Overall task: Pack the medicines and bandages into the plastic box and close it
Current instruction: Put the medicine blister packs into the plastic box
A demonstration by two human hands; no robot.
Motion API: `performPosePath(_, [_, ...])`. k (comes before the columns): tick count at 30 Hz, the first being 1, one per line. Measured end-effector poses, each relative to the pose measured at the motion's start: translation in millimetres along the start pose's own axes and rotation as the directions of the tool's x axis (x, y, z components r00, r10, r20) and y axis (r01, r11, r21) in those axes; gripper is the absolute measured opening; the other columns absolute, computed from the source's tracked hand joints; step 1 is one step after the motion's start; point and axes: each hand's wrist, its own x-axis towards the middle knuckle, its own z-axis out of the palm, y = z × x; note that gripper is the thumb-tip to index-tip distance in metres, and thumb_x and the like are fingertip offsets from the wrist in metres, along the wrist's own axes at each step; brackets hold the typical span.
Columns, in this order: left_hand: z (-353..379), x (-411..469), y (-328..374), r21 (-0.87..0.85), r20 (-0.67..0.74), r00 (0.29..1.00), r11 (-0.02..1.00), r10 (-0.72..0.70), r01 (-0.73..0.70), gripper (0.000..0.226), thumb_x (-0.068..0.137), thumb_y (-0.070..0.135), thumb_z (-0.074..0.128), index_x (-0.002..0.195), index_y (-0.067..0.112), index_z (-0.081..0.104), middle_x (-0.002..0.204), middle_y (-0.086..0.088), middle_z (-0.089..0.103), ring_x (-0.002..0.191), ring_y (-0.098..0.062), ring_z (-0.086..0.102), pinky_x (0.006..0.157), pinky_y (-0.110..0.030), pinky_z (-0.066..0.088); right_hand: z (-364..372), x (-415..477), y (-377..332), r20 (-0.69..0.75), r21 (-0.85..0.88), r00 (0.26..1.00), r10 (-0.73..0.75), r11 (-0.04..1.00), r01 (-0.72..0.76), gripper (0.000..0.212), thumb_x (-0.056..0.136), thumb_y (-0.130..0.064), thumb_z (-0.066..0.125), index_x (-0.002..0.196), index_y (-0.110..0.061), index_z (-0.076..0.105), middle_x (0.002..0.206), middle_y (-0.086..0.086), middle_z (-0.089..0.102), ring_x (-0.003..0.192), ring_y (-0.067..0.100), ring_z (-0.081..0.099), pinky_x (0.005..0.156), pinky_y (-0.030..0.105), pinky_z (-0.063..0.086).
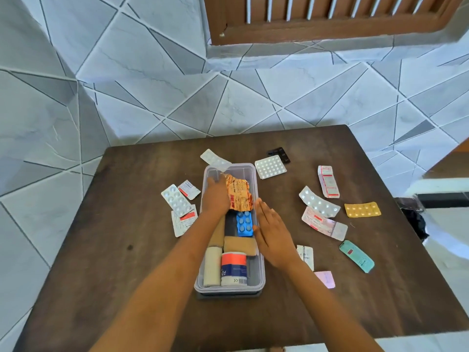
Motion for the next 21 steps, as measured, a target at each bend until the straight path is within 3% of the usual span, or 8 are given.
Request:
performPosePath(2, [4.3, -3.1, -2.9, 0.086, -0.032, 0.999, 0.996, -0.028, 0.03, 0.041, 0.1, 0.027, 0.033, 0.137, 0.01, 0.035, 0.131, -0.015, 0.05, 0.119, -0.032, 0.055, 0.078, -0.029, 0.051, 1.5, 0.1, 0.5, -0.007, 0.005, 1.0, -0.011, 1.0, 0.011, 0.09, 0.075, -0.063, -0.017, 0.146, -0.011, 0.003, 0.158, 0.005, 0.011, 0.145, 0.015, 0.009, 0.116, 0.026, 0.002])
performPosePath(5, [5.5, -3.4, -6.5, 0.181, -0.103, 0.994, 0.983, 0.044, -0.025, 0.048, 0.098, 0.023, 0.04, 0.142, 0.007, 0.028, 0.142, -0.018, 0.043, 0.128, -0.031, 0.048, 0.092, -0.039, 0.051, 1.2, 0.2, 0.0, -0.006, 0.011, 1.0, -0.013, 1.0, 0.013, 0.087, 0.077, -0.061, -0.015, 0.145, -0.011, 0.001, 0.158, 0.005, 0.01, 0.145, 0.014, 0.007, 0.117, 0.026, 0.002])
performPosePath(9, [4.1, -6.9, -12.4, 0.227, -0.038, 0.992, 0.968, 0.119, -0.107, 0.028, 0.096, 0.017, 0.04, 0.115, 0.008, 0.058, 0.117, -0.014, 0.064, 0.105, -0.029, 0.061, 0.088, -0.037, 0.052, 0.8, 0.5, -2.1, 0.002, -0.002, 1.0, -0.008, 1.0, 0.008, 0.081, 0.082, -0.06, -0.008, 0.146, -0.011, 0.0, 0.158, 0.005, 0.008, 0.146, 0.014, 0.006, 0.119, 0.03, 0.003])
performPosePath(13, [-1.5, -19.0, -4.2, 0.228, -0.072, 0.984, 0.963, 0.164, -0.144, 0.03, 0.095, 0.021, 0.044, 0.117, 0.009, 0.059, 0.125, -0.015, 0.059, 0.112, -0.029, 0.056, 0.096, -0.039, 0.047, -8.5, -5.7, -0.9, 0.027, 0.034, 0.999, 0.02, 0.999, -0.021, 0.08, 0.081, -0.063, -0.002, 0.147, -0.016, 0.004, 0.158, 0.001, 0.011, 0.146, 0.013, 0.007, 0.117, 0.029, 0.002])
performPosePath(15, [-8.9, -26.5, 16.0, 0.161, -0.132, 0.976, 0.975, 0.174, -0.152, 0.031, 0.094, 0.02, 0.044, 0.118, 0.009, 0.062, 0.13, -0.014, 0.055, 0.113, -0.029, 0.056, 0.097, -0.037, 0.047, -20.4, -18.9, 11.9, -0.033, 0.071, 0.994, 0.106, 0.992, -0.104, 0.07, 0.089, -0.059, 0.008, 0.146, -0.019, 0.011, 0.157, 0.0, 0.016, 0.146, 0.014, 0.012, 0.117, 0.028, 0.006])
performPosePath(17, [-11.4, -34.2, 38.1, 0.039, -0.142, 0.963, 0.973, 0.231, -0.228, 0.029, 0.093, 0.016, 0.046, 0.114, 0.011, 0.066, 0.124, -0.013, 0.061, 0.107, -0.029, 0.06, 0.093, -0.037, 0.048, -30.7, -30.8, 32.5, -0.107, 0.075, 0.966, 0.237, 0.97, -0.23, 0.055, 0.097, -0.042, 0.029, 0.145, -0.019, 0.019, 0.155, 0.002, 0.023, 0.144, 0.019, 0.02, 0.117, 0.034, 0.017])
performPosePath(21, [16.9, -49.8, 90.5, -0.072, 0.051, 0.908, 0.909, 0.415, -0.411, 0.023, 0.089, 0.014, 0.051, 0.104, 0.014, 0.068, 0.107, -0.011, 0.069, 0.1, -0.029, 0.063, 0.085, -0.037, 0.051, -56.5, -61.6, 77.6, -0.204, 0.065, 0.825, 0.527, 0.848, -0.526, 0.052, 0.093, -0.024, 0.047, 0.141, -0.016, 0.029, 0.15, 0.007, 0.035, 0.139, 0.025, 0.032, 0.114, 0.039, 0.028])
